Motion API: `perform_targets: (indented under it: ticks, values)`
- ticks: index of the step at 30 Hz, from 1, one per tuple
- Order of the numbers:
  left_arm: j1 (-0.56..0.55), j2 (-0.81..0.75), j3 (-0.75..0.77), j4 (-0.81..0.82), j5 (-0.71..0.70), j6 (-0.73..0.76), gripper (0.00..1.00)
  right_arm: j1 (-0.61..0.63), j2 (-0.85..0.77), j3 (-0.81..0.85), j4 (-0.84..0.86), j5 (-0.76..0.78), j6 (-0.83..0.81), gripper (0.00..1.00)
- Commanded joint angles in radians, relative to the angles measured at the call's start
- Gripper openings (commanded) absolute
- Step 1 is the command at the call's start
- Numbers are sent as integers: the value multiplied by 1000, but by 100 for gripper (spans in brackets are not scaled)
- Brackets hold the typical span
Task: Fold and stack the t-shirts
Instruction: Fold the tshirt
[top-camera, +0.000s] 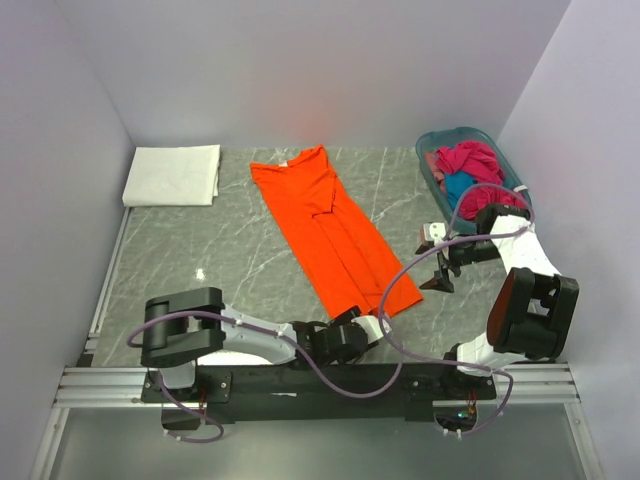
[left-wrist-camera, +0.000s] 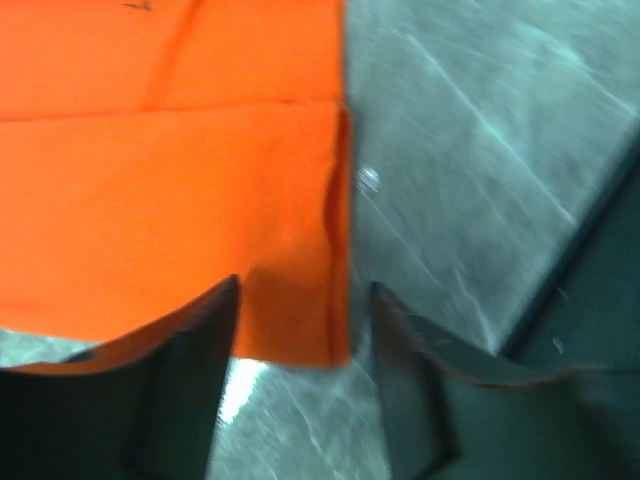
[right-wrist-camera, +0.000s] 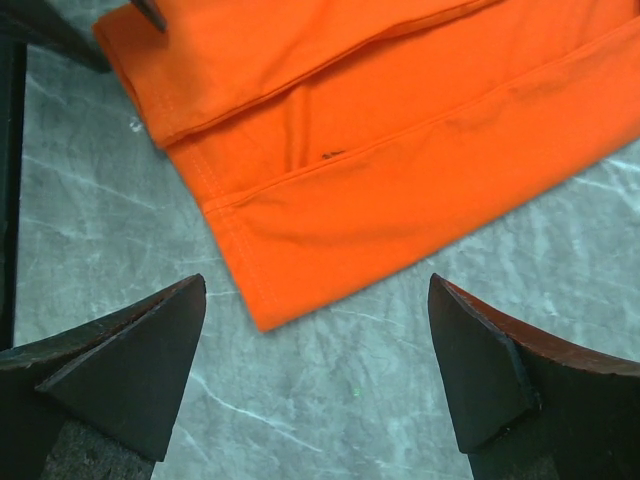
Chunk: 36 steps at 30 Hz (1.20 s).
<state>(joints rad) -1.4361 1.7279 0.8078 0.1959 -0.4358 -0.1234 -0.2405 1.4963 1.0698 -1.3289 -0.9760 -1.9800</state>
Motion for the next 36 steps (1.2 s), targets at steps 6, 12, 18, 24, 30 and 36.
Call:
perform_targets:
  ticks: [6,12,18,24,30,36]
  values:
    - [-6,61,28,-134,-207,-70,42,6,-96,-79,45,75,-63,98]
    - [-20,53,25,-159,-207,-73,13,24,-117,-111,97,85,-40,98]
    - [-35,36,27,-112,-153,-65,0,156,-88,-207,137,212,-168,98]
    - [-35,-54,-53,-58,-127,-99,0,270,-203,-337,381,316,-56,100]
    - [-35,-93,-102,-35,-130,-107,0,378,-209,-372,513,453,39,92]
    - [-35,-82,-87,-36,-132,-114,0,458,-217,-404,557,488,87,82]
